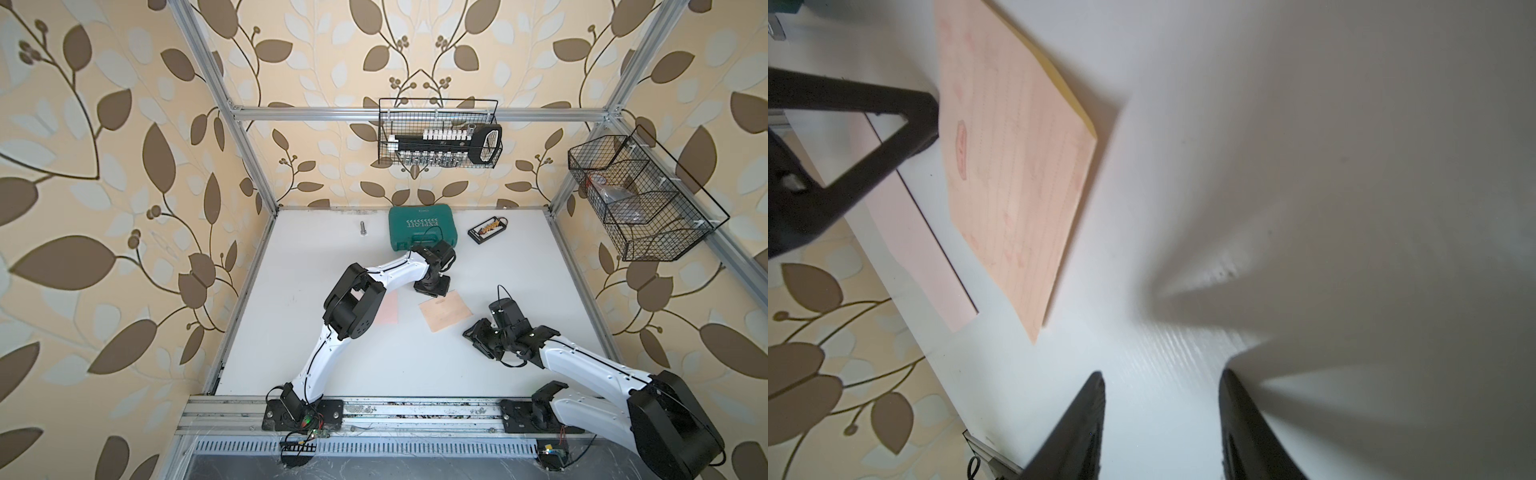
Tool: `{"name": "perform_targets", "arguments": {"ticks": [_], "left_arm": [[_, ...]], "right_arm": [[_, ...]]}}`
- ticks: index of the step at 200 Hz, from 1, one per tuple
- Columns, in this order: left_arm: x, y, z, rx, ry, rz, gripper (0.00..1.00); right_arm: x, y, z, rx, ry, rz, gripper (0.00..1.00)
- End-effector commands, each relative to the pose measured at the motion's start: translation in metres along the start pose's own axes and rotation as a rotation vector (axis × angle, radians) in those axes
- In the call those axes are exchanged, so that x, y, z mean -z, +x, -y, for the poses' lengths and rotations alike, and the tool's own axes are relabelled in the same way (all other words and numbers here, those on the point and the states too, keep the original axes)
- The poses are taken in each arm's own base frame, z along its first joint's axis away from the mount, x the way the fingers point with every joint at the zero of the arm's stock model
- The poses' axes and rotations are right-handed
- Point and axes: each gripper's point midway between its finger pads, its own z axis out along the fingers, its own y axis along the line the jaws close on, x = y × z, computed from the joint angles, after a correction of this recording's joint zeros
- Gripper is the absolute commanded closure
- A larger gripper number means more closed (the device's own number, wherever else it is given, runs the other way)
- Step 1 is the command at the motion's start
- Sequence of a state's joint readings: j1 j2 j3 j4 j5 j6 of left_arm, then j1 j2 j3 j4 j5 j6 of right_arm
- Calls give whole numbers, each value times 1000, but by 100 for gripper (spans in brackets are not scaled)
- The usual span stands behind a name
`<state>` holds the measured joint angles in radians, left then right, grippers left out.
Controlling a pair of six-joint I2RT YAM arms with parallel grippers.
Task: Fold the letter paper in half and place it into the envelope
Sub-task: Adjust the letter paper at the center of the board, then pick up the letter paper from the center of the board.
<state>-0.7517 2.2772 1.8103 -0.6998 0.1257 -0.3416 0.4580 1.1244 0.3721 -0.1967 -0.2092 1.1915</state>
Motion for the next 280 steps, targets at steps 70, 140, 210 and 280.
{"name": "perform_targets", "arguments": {"ticks": [70, 140, 210, 280], "left_arm": [[11, 26, -13, 18, -13, -30, 100], [10, 29, -14, 24, -14, -40, 100], [19, 37, -10, 22, 11, -56, 99], [117, 19, -69, 160, -97, 160, 40]], "right_arm": [[-37, -12, -20, -63, -39, -14, 55], [-53, -17, -26, -38, -23, -27, 64], [-50, -26, -40, 37, -43, 5, 100], [-5, -39, -86, 248, -59, 55, 100]]}}
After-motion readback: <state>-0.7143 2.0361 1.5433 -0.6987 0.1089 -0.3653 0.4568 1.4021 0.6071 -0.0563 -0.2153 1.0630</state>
